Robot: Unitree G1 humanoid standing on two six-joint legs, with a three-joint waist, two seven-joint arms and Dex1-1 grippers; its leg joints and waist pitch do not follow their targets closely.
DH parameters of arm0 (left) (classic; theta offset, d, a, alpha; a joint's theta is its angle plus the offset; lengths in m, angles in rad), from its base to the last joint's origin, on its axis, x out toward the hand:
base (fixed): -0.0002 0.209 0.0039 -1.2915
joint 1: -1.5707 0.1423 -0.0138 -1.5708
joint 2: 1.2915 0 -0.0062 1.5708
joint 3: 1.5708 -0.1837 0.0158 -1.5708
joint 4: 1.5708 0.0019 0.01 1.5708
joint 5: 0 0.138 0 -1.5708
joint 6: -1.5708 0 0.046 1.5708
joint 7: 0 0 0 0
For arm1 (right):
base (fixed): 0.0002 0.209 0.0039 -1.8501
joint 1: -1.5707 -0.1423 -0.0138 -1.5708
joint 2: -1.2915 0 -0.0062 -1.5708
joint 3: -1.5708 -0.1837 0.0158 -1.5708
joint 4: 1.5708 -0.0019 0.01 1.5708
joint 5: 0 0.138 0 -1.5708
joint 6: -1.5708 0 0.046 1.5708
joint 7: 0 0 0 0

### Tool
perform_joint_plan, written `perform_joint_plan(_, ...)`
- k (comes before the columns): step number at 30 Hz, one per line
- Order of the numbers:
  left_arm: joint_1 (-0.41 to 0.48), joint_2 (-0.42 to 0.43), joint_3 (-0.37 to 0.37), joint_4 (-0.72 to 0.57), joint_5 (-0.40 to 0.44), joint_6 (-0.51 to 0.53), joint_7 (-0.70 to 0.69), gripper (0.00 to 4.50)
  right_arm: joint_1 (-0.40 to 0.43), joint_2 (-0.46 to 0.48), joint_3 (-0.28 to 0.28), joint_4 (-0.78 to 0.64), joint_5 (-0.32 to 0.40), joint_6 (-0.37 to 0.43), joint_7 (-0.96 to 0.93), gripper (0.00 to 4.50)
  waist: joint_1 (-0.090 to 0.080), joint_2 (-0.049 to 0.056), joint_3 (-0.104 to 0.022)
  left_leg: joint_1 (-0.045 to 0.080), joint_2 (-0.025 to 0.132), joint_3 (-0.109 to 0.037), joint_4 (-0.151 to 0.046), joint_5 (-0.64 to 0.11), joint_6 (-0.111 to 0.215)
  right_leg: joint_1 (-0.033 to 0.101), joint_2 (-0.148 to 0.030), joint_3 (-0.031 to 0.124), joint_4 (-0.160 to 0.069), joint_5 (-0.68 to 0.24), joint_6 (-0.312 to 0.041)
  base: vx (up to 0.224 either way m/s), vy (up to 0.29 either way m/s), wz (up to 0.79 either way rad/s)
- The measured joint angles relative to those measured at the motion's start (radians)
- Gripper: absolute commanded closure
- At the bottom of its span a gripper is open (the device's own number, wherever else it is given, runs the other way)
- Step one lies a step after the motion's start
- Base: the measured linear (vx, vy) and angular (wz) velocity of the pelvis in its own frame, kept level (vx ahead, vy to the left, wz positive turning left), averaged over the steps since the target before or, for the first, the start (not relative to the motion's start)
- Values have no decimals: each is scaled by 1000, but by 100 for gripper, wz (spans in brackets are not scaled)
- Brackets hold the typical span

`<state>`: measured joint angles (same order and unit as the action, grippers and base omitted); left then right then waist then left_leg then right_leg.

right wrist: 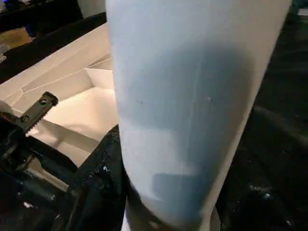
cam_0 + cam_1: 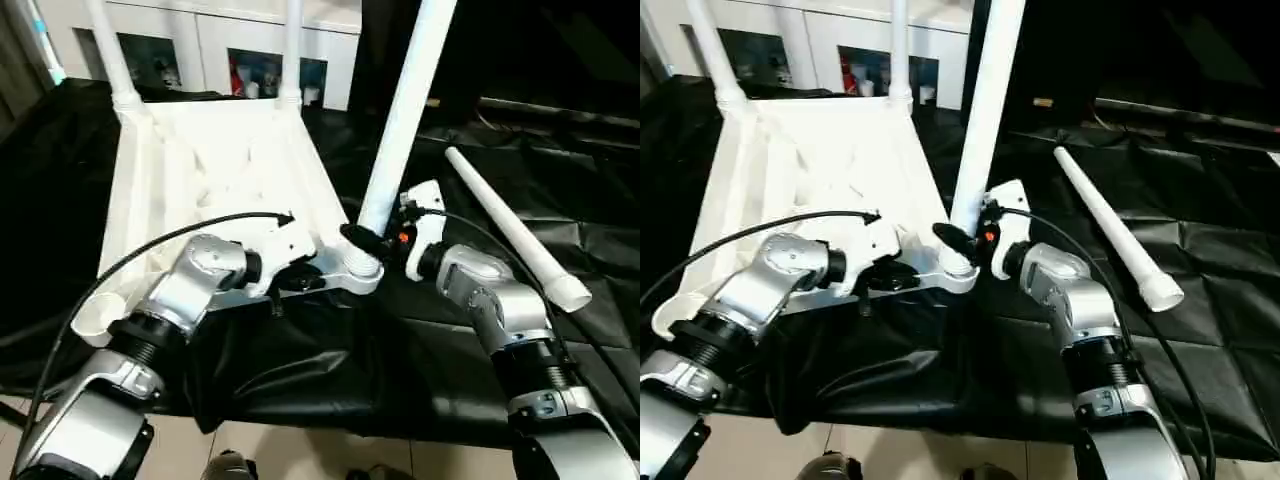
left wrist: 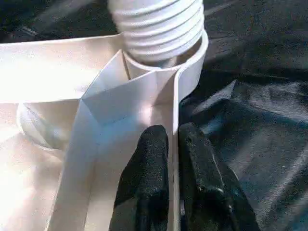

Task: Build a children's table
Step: Insert table leg to table base

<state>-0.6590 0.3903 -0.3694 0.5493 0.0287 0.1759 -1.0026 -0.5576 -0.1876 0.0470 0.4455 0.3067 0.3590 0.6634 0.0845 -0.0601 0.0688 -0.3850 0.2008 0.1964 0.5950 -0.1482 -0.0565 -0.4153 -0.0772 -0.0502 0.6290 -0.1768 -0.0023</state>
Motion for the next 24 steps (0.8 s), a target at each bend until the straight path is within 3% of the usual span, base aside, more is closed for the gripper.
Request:
perform_joint_plan(4, 3, 24, 1, -3, -6, 2, -23, 393, -21, 0, -1, 22, -2, -11, 1, 258, 0, 0, 0, 0, 1, 0, 0, 0, 0, -1, 0, -1, 0, 1, -1, 0, 0, 0)
perform_joint_plan(10, 17, 34, 5, -18, -13, 17, -43, 450, -31, 3, -1, 37, -4, -21, 2, 258, 3, -1, 0, 0, 1, 1, 0, 0, 0, 0, 0, 0, 0, 1, -1, 0, 0, 0)
perform_joint_plan(24, 32, 39, 20, -56, -23, 63, -57, 450, -62, 7, 5, 85, -9, -25, 43, 258, 1, -5, 0, 0, 1, 1, -2, 0, 0, -1, 0, 0, 0, 1, -2, 0, 0, 0)
